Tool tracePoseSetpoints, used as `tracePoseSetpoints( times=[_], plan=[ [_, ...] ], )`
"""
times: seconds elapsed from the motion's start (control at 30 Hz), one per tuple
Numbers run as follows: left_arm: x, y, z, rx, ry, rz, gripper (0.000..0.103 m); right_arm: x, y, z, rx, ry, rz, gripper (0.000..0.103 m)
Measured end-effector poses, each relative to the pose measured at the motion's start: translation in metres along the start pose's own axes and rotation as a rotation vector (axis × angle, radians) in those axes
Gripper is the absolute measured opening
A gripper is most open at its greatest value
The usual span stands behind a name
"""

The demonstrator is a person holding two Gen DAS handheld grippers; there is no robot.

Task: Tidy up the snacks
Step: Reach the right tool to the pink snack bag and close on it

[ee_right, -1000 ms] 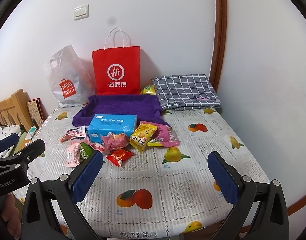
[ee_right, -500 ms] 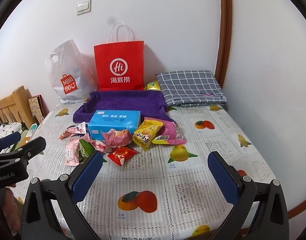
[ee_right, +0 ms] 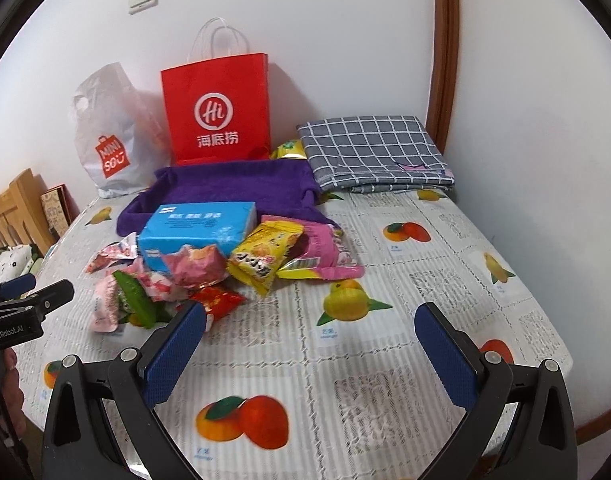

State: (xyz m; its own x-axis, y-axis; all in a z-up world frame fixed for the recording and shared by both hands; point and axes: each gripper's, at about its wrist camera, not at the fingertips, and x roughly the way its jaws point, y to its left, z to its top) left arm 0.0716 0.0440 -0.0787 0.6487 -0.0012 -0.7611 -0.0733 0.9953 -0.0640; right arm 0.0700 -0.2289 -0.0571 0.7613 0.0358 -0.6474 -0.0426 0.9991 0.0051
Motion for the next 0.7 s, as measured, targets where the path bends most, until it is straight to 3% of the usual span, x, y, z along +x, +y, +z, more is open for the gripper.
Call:
tracePoseSetpoints(
  times=[0.23, 0.7],
  plan=[
    [0.037, 0.017, 0.006, -0.039, 0.009, 0.007, 0.101, 0.032, -0.019, 0.003, 0.012, 0.025, 0.038, 0.101],
    [0.095, 0.065, 0.019, -0.103, 0.035, 0.015, 0.101, 0.123, -0.030, 0.034, -0.046, 0.092, 0.028, 0.084]
  ],
)
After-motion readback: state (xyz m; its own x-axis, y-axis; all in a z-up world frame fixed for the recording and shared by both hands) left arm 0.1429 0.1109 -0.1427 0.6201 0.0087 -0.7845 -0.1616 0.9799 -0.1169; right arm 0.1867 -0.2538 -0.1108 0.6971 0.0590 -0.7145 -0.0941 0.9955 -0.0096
